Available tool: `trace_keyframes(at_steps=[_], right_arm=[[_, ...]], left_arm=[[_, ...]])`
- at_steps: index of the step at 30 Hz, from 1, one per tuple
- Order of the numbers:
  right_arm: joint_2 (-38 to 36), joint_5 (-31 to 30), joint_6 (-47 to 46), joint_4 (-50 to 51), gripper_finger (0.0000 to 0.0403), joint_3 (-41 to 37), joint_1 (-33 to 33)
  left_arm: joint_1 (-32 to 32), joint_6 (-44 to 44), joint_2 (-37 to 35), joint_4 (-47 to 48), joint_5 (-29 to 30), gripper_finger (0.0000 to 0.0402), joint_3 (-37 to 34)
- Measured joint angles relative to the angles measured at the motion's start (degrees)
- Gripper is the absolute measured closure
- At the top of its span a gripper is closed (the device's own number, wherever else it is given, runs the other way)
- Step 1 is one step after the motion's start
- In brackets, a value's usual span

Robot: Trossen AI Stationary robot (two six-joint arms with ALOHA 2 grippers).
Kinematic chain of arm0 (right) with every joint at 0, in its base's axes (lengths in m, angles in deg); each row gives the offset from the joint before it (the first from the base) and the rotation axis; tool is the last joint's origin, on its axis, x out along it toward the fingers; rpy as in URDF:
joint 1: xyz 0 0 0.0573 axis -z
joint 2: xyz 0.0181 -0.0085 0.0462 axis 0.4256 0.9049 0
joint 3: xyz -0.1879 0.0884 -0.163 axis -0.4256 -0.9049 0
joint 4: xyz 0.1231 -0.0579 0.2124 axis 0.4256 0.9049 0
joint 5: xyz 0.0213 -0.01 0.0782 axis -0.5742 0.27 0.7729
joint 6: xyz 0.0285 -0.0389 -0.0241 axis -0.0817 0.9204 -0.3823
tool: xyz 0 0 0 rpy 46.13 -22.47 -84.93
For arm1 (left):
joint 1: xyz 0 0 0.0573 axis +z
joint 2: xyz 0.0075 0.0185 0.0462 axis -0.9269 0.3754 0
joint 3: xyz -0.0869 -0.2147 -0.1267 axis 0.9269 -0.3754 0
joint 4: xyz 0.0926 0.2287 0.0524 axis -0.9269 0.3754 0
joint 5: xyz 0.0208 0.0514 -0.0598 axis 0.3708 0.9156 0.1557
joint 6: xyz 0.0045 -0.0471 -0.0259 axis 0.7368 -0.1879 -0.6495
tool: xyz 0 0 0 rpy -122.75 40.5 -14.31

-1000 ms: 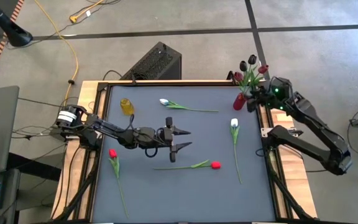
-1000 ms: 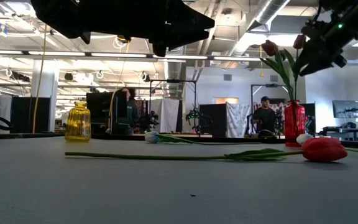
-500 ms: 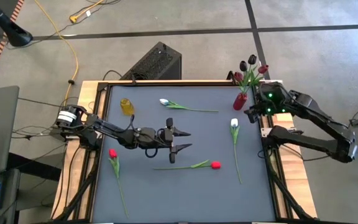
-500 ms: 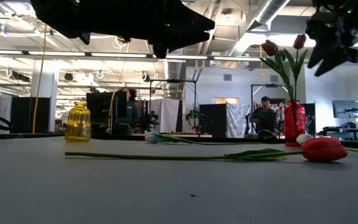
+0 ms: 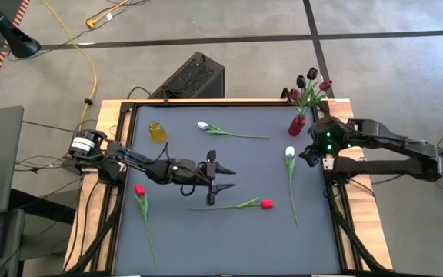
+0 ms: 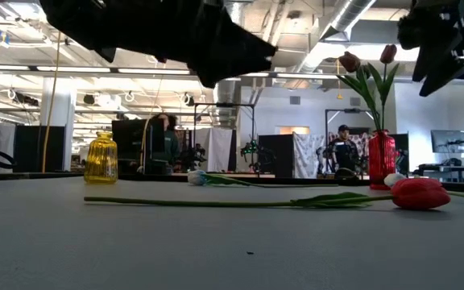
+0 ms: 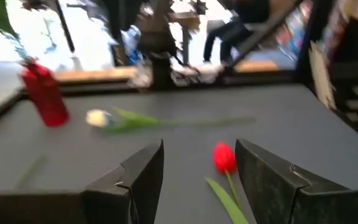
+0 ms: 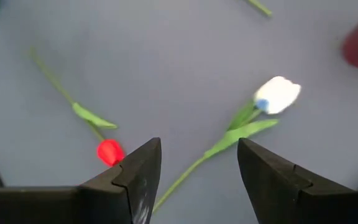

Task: Sort flowers into vase by color
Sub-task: Put the right red tulip into the yellow flower vase

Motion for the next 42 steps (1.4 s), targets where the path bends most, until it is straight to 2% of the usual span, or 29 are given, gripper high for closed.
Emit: trace_keyframes(at_steps=[3, 8, 14, 17, 21, 25, 30, 34, 37, 42], right_arm=[[0.0, -2.1, -3.6, -2.0, 0.0165, -1.1, -6.0], [0.8, -7.2, -9.8, -3.0, 0.0165, -3.1, -16.4], [1.6, -17.9, -13.7, -9.7, 0.0165, -6.5, -28.4], [2.9, -22.7, -14.0, -14.2, 0.0165, -7.8, -33.9], [5.5, -26.1, -13.6, -20.9, 0.0165, -10.0, -39.7], [9.6, -30.4, -13.1, -23.8, 0.0165, -10.3, -45.3], [14.4, -35.5, -10.5, -26.9, 0.0165, -10.3, -51.4], [17.1, -38.1, -8.2, -29.7, 0.0165, -10.3, -54.9], [17.7, -38.1, -6.0, -31.3, 0.0165, -10.3, -55.8], [17.5, -38.5, -5.6, -31.6, 0.0165, -10.3, -55.9]], left_arm=[[-0.8, 0.3, 0.1, 3.4, -2.2, 0.0214, 0.0], [-3.1, 1.5, 0.5, 6.8, -2.4, 0.0214, 0.0], [-5.4, -0.3, 0.5, 16.1, -0.5, 0.0214, 0.7], [-5.7, -2.2, 0.5, 22.8, 2.0, 0.0214, 2.2], [-6.0, -4.0, 0.7, 24.9, 2.6, 0.0214, 5.0], [-6.5, -4.9, 4.2, 27.9, 2.4, 0.0214, 8.9], [-7.3, -2.9, 11.0, 35.4, 3.6, 0.0214, 16.8], [-7.3, -4.7, 12.4, 43.0, 5.1, 0.0214, 22.5], [-7.2, -6.2, 12.6, 48.5, 5.3, 0.0214, 23.8], [-7.3, -7.7, 12.7, 49.3, 5.1, 0.0214, 23.2]])
